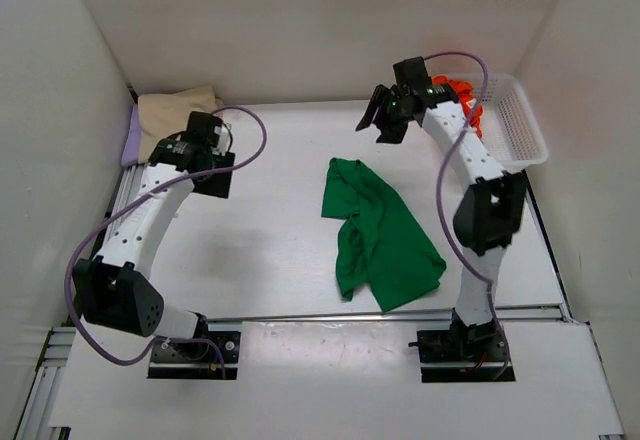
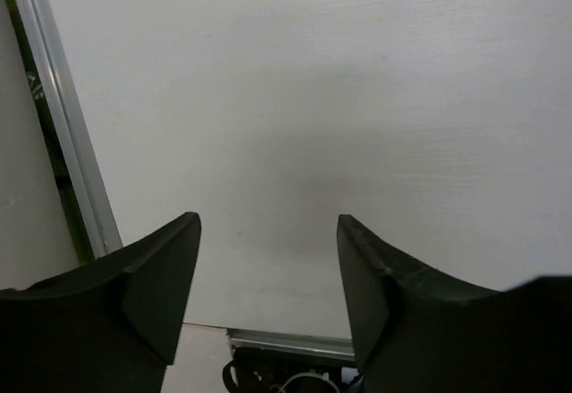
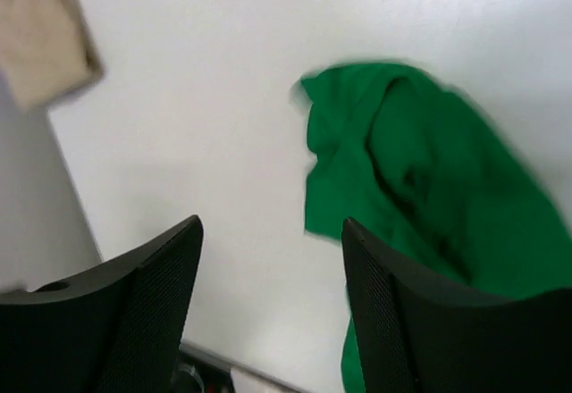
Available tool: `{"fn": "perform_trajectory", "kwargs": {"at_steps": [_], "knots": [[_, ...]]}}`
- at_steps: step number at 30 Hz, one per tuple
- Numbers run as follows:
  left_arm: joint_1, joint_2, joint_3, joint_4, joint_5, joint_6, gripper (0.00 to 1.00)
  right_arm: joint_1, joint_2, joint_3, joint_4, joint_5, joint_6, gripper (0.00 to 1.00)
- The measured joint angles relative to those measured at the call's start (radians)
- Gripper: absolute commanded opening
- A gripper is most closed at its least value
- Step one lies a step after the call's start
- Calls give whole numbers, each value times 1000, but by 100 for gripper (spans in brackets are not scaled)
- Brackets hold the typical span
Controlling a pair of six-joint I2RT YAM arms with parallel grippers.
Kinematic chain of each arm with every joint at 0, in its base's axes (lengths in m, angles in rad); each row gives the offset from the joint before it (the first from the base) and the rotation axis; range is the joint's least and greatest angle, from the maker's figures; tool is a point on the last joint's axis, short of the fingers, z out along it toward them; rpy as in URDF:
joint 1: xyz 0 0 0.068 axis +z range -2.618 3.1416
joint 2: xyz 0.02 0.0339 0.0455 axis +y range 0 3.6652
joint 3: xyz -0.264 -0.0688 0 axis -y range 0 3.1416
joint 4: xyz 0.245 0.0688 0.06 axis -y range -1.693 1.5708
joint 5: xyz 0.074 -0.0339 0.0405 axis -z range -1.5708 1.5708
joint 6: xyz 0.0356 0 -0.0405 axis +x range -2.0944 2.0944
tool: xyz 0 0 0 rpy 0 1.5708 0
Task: Fold and stack the t-shirts
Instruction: Flatten out the tshirt
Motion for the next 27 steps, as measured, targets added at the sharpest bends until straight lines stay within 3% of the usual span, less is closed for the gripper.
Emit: {"fn": "perform_trajectory", "kwargs": {"at_steps": [3, 5, 11, 16, 20, 25, 27], "knots": [[-87, 12, 27, -36, 11, -1, 78, -18, 208, 263, -115, 75, -58, 71], [-167, 12, 23, -50, 35, -1, 79, 4, 174, 212, -145, 132, -113, 74], [-533, 59, -32, -78, 166, 0, 86, 164, -362, -400, -94, 162, -116, 74], [-760, 206, -44, 14, 298, 0, 90, 98, -715, -853, -65, 175, 31, 72], [-831, 335, -62, 138, 354, 0, 90, 142, -784, -1076, -97, 213, 180, 72], [-851, 498, -57, 237, 396, 0, 90, 161, -828, -1178, -125, 282, 341, 75], [-851, 521, -43, 251, 401, -2, 83, 160, -824, -1195, -125, 305, 383, 76]]}}
